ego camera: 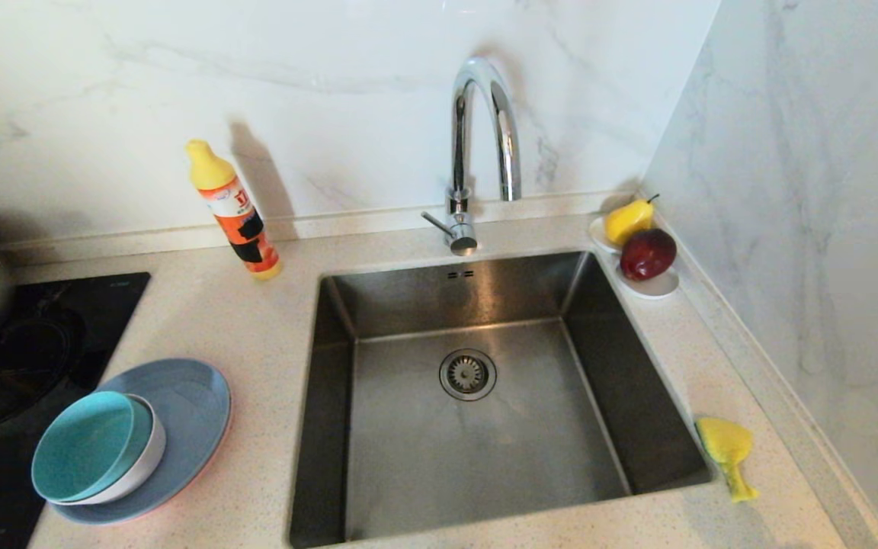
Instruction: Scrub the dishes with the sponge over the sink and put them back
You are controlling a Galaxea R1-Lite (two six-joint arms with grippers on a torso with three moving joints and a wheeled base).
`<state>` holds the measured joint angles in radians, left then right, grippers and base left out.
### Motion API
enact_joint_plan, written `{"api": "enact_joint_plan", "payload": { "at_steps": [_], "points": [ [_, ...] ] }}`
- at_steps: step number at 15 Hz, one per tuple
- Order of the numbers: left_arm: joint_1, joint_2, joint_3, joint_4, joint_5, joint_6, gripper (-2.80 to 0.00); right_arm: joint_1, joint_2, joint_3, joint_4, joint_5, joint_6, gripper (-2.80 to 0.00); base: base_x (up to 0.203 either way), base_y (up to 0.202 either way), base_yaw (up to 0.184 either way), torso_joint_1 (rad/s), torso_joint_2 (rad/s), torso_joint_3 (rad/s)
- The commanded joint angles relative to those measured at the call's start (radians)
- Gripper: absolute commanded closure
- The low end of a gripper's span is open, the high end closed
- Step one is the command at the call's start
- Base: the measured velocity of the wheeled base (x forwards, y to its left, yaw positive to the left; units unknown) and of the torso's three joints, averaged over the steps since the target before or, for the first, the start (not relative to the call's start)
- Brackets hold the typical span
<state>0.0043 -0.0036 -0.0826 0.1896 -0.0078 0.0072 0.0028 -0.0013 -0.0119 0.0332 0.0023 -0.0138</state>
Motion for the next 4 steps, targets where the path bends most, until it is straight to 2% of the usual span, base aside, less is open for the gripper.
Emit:
{"api": "enact_joint_plan", "payload": {
  "at_steps": [1,4],
  "points": [
    [0.000,0.004,0.001,0.005,0.000,0.000,0.00,0.002,0.001,0.000,-0.001,0.001,0.005,0.00,0.000,0.000,0.000,0.000,0.00,0.000],
    [0.000,0.004,0.001,0.005,0.000,0.000,0.00,0.002,-0.002,0.000,-0.001,0.001,0.005,0.00,0.000,0.000,0.000,0.000,0.00,0.000]
  ]
}}
